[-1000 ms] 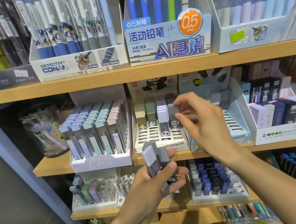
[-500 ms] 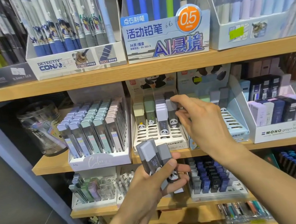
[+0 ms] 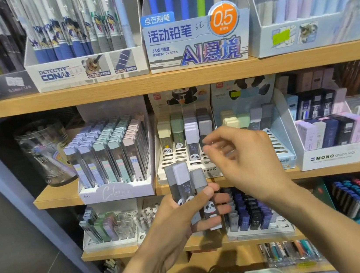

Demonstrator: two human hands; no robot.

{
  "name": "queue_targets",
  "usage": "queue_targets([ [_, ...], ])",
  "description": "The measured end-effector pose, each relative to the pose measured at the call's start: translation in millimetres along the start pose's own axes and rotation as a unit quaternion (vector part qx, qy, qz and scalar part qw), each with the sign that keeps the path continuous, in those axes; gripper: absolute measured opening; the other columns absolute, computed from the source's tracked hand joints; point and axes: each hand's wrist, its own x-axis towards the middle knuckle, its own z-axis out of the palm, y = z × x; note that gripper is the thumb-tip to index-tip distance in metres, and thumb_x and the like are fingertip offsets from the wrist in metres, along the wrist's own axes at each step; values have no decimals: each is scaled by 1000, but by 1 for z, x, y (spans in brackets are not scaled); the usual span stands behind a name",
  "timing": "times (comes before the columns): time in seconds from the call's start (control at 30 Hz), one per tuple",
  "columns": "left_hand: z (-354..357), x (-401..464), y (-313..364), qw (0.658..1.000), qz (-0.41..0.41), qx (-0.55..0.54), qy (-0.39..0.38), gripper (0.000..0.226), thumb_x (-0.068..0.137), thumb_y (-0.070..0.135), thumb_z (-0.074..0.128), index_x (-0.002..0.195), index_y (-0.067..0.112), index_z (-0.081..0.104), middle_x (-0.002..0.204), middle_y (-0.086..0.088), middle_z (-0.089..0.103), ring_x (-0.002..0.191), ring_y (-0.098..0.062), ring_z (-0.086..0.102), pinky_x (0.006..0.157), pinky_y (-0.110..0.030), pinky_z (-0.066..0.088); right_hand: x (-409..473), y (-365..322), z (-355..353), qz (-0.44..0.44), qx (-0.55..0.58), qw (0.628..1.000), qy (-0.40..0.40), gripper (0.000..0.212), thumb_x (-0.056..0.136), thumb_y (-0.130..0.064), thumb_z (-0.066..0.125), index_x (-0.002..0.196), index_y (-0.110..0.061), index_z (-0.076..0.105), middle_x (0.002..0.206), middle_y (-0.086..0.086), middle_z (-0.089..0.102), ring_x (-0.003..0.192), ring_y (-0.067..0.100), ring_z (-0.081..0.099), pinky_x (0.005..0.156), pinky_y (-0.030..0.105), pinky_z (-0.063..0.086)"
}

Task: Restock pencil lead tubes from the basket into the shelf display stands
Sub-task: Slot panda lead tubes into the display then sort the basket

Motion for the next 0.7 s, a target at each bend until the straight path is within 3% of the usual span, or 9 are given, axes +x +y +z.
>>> queue_targets([
  [0.1, 2, 0, 0, 1000, 5, 11, -1, 27, 95, 24, 69, 117, 9, 73, 105, -15, 79, 98, -30, 78, 75, -30, 63, -7, -1, -7, 123, 139, 973, -138, 15, 86, -33, 79, 99, -30, 74, 80, -9, 76, 80, 4, 72, 75, 24, 58],
  [0.2, 5, 0, -3, 1000, 7, 16, -9, 27, 96, 21, 69, 122, 16, 73, 107, -16, 79, 100, -33, 77, 77, -32, 64, -19, -1, -7, 186, 234, 938, -178, 21, 85, -17, 82, 103, -25, 73, 85, 0, 76, 81, 14, 75, 68, 31, 61],
  [0.4, 10, 0, -5, 1000, -3, 19, -9, 31, 94, 23, 69, 123, 15, 72, 108, -15, 79, 100, -33, 77, 73, -31, 64, -33, -3, -6, 215, 274, 931, -112, 22, 86, -6, 79, 100, -22, 74, 88, 8, 71, 69, 14, 69, 60, 26, 58],
  [0.57, 11, 1, -6, 1000, -2, 22, -7, 23, 95, 24, 67, 115, 13, 71, 106, -13, 80, 99, -29, 78, 68, -26, 62, -31, 6, -13, 197, 280, 939, -19, 25, 86, -11, 80, 103, -24, 69, 85, 0, 75, 81, 12, 72, 77, 26, 60],
  [0.7, 10, 1, -8, 999, 16, 28, -3, 26, 96, 25, 67, 117, 11, 68, 106, -14, 80, 90, -27, 78, 67, -26, 61, -30, 10, -14, 205, 322, 924, -17, 20, 89, -10, 77, 104, -20, 70, 90, 4, 78, 86, 17, 74, 84, 34, 60],
])
